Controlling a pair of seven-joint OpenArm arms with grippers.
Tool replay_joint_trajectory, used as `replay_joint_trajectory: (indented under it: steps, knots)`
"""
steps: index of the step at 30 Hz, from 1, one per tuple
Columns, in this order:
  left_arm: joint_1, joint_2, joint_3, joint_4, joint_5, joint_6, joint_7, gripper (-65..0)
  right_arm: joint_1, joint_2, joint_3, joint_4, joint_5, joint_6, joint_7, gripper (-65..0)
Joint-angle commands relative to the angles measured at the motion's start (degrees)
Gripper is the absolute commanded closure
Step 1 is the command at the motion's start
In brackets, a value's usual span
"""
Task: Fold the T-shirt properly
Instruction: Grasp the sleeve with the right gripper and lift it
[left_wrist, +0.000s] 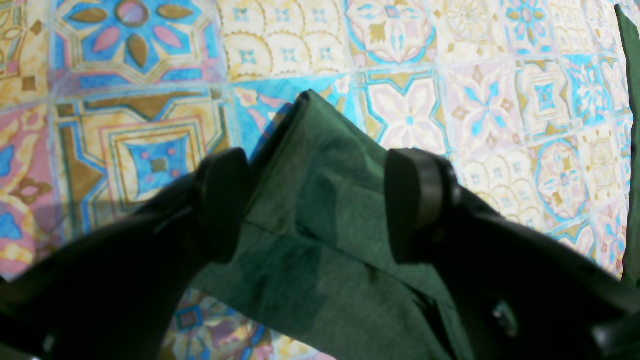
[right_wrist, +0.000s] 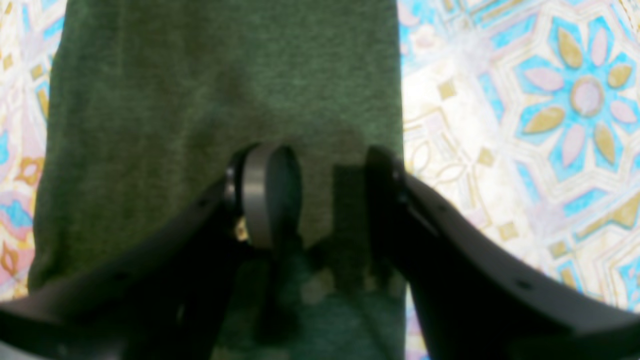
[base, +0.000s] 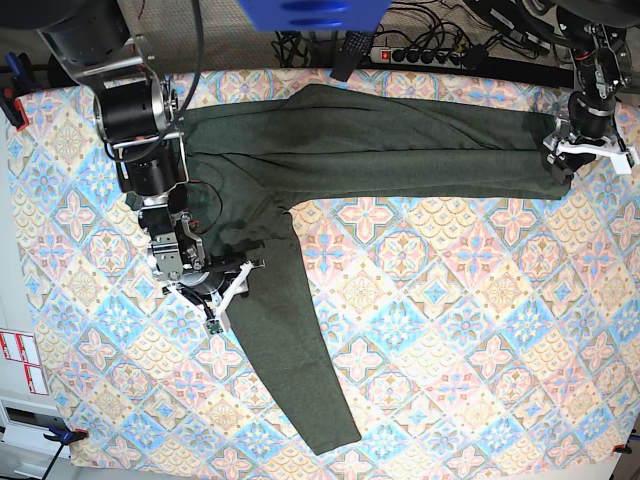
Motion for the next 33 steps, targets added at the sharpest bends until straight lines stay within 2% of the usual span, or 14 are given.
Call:
replay_joint_trajectory:
  steps: [1,6,8,12,16,19,21,33]
  knots:
    - [0.7,-1.0,-0.3,0.9,-0.4,-0.5,-1.0,-41.5,0.5,0.1,-0.1,-0.9,-0.3,0.3,-2.6,-25.9]
    - [0.7,-1.0,-0.3,0.9,-0.4,-0.5,-1.0,-41.5,-1.9,-0.1,-0.2,-0.7,-0.4,0.4,-3.8,-23.2]
    - [0.7,-1.0,-0.3,0.9,-0.4,-0.5,-1.0,-41.5,-2.6,-0.1,-0.2,-0.7,-0.4,0.7,-5.6,-18.7]
    - [0.6,-1.0,-0.3,1.0,-0.5,-0.5,-1.0,-41.5,-3.6,-0.1,-0.2,-0.5,-0.4,3.6,-7.7,-6.9]
    - [0.5,-1.0,-0.3,1.0,-0.5,-0.5,-1.0,-41.5,-4.5,-0.1,-0.2,2.0,-0.4,4.5,-9.9,-0.2]
    - [0.5,-1.0,-0.3,1.0,-0.5,-0.5,-1.0,-41.5,-7.6,-0.1,-0.2,9.0,-0.4,7.3,-13.5,-0.5]
    - [0.4,-1.0,-0.3,1.0,-0.5,-0.5,-1.0,-41.5,-9.7,-0.1,-0.2,14.4,-0.4,8.0,-15.6,-0.5]
    - [0.4,-1.0,-0.3,1.0,-0.5,-0.5,-1.0,-41.5,-18.4,0.0,0.1,38.7,-0.2,8.1,-21.8,-0.5]
